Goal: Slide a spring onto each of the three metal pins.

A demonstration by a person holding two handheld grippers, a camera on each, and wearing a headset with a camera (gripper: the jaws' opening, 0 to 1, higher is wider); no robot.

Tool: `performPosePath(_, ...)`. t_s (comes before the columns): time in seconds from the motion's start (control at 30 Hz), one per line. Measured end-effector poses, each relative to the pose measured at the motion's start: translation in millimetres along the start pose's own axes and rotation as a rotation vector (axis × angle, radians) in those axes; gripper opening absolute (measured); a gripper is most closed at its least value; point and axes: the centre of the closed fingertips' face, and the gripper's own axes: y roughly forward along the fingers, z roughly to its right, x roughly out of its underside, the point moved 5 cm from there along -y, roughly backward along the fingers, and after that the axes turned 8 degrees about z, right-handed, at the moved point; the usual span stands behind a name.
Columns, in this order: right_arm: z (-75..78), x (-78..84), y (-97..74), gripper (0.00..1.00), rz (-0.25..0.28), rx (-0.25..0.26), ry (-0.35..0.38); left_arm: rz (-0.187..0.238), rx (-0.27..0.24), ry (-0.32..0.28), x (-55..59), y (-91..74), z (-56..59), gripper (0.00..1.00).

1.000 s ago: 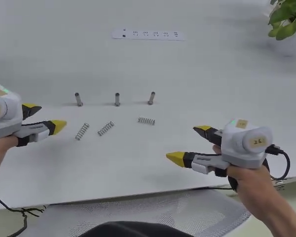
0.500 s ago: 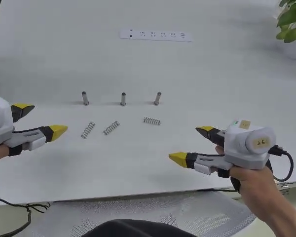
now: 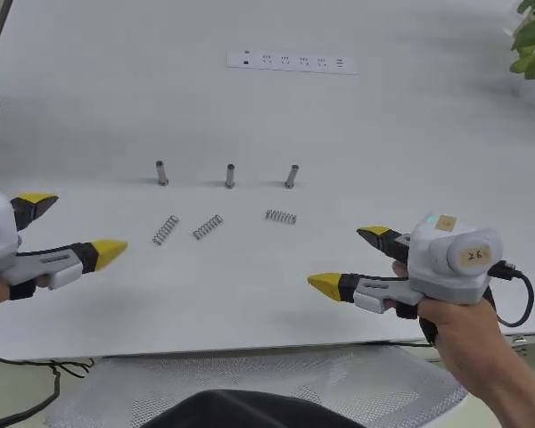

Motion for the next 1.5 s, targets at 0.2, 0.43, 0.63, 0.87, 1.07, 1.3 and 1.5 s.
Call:
performPosePath(0.2,-0.9,-0.3,1.0,0.71,-0.001,-0.004,-0.001,0.003,0.001,0.002,-1.3,-2.5,1.7,0.67)
performPosePath(0.43,-0.6,-1.1,0.6,0.71,-0.002,-0.003,-0.003,0.004,0.006,0.013,-5.0,-0.7,1.2,0.67)
performPosePath(0.63,0.6,-0.7,-1.3,0.7,-0.001,0.003,-0.002,-0.01,0.027,0.024,-3.7,6.6,3.8,0.67)
performPosePath(0.87,0.3,0.9,-3.6,0.7,0.0,0.009,0.003,-0.037,0.053,0.043,1.1,15.8,8.0,0.66)
performPosePath(1.07,0.7,-1.1,-3.4,0.7,0.002,0.01,0.0,-0.059,0.07,0.059,6.0,24.5,10.8,0.65)
performPosePath(1.3,1.1,-2.7,-4.3,0.7,0.005,0.012,-0.001,-0.077,0.084,0.064,11.5,34.8,12.8,0.64)
performPosePath(1.5,2.0,-2.0,-5.6,0.7,0.003,0.015,-0.001,-0.088,0.1,0.068,15.5,46.7,15.2,0.63)
